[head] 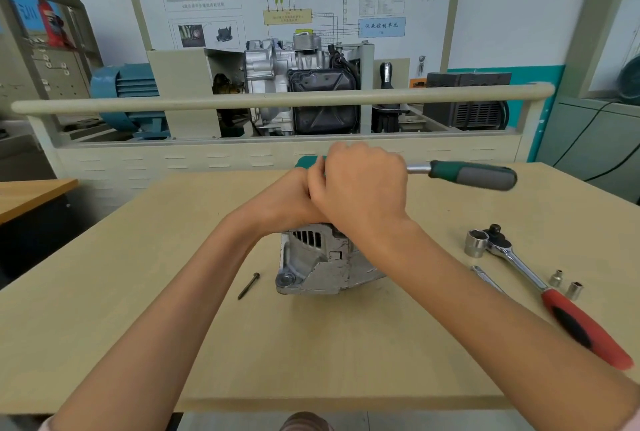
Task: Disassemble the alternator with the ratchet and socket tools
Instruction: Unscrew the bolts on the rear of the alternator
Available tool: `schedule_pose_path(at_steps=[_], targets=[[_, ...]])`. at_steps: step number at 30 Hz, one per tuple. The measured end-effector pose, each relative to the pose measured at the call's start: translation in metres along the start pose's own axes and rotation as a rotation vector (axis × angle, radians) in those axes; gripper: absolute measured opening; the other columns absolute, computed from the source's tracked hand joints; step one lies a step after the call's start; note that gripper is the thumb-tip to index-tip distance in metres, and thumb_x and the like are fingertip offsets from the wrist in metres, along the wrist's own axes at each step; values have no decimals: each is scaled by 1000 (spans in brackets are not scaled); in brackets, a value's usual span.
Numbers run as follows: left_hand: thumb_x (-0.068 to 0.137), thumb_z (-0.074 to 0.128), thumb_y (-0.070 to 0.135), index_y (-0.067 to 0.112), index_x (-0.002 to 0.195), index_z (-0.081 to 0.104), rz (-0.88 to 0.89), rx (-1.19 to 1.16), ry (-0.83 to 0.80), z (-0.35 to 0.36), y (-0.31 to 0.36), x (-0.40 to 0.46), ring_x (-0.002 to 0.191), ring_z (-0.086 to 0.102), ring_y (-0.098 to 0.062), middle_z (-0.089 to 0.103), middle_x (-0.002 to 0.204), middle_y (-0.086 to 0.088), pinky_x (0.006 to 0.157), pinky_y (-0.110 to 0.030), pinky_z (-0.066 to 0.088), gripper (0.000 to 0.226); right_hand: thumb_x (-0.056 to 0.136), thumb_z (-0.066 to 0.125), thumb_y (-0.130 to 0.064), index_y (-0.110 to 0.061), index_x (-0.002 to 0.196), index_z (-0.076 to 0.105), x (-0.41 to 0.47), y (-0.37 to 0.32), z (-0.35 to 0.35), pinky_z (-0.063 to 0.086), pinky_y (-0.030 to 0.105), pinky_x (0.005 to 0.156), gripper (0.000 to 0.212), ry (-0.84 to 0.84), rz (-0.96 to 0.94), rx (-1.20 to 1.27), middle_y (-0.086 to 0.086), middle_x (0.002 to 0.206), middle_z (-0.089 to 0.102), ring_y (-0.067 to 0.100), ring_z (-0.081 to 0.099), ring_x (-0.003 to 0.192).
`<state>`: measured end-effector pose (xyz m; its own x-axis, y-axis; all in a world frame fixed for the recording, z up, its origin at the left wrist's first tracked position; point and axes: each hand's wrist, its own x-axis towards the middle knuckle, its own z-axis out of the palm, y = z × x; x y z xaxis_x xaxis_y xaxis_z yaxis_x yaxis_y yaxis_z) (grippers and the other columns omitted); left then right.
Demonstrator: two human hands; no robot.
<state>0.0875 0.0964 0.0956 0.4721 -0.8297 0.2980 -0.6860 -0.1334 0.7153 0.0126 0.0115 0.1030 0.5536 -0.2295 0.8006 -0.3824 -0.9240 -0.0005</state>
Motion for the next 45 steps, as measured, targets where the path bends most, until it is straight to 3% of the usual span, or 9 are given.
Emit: schedule_pose_path(at_steps=[5, 9, 12, 17, 24, 28, 31, 36, 45], targets=[[82, 65, -2, 4, 85, 68, 8, -24, -72, -4, 6, -4, 78, 67, -18, 72, 81, -7, 64, -24, 53, 7, 83, 48, -22, -18, 52, 38, 1, 13, 6, 23, 26, 55, 33, 93, -191, 622, -7, 49, 33, 13, 33, 49], [85, 60, -9, 20, 64, 72, 33, -96, -165, -3, 11, -8, 54, 58, 9, 63, 84, 5, 55, -1, 41, 37, 84, 48, -10, -22, 48, 29, 7, 23, 5, 26, 22, 57, 42, -20, -257, 1020, -13, 47, 27, 4, 30, 49], [80, 67, -6, 14, 74, 74, 6, -86, -77, -4, 6, -6, 64, 63, 4, 72, 69, 5, 60, -6, 45, 22, 85, 48, -21, -15, 56, 36, 3, 20, 5, 30, 30, 58, 32, -14, -291, 697, -8, 53, 32, 13, 35, 57], [74, 71, -6, 29, 48, 66, -10, 19, 31, 1, -1, 1, 56, 59, 4, 64, 53, 15, 59, -12, 49, 44, 92, 38, -35, -17, 78, 35, 0, 6, 4, 11, 27, 46, 23, -28, 36, -52, 3, 71, 36, 20, 29, 55], [81, 67, -2, -4, 92, 66, 8, -44, -43, -5, 4, -4, 81, 67, -18, 70, 87, -19, 69, -21, 54, 11, 85, 45, -29, -20, 52, 33, 5, 17, 3, 21, 27, 52, 36, -57, -250, 645, -10, 48, 32, 9, 34, 50], [82, 66, 1, 8, 90, 72, -8, -108, -117, -4, 5, -6, 81, 69, -7, 75, 83, 1, 73, -12, 51, 12, 86, 45, -13, -7, 45, 40, 10, 22, 5, 32, 33, 54, 41, -155, -206, 1146, 11, 46, 38, 20, 38, 49], [80, 67, -5, 20, 74, 73, 7, -116, -78, -4, 5, -4, 68, 66, 2, 73, 76, 4, 65, -9, 48, 26, 86, 45, -15, -7, 52, 38, 5, 22, 6, 29, 32, 55, 36, -62, -263, 979, 2, 49, 35, 17, 36, 52], [71, 71, -8, 24, 56, 61, 46, 24, 100, 3, -2, -2, 55, 56, 5, 63, 53, 14, 55, -13, 45, 37, 93, 36, -33, -16, 77, 51, 3, 5, 1, 12, 28, 46, 27, -36, -94, -23, 3, 69, 41, 20, 38, 60], [79, 71, 6, 11, 99, 65, 58, 18, -6, 3, 7, -5, 86, 65, -21, 70, 92, -6, 74, -30, 54, 22, 89, 37, -31, -22, 56, 34, 1, 21, 1, 19, 26, 56, 34, 32, -173, 508, -11, 51, 32, 9, 35, 51]])
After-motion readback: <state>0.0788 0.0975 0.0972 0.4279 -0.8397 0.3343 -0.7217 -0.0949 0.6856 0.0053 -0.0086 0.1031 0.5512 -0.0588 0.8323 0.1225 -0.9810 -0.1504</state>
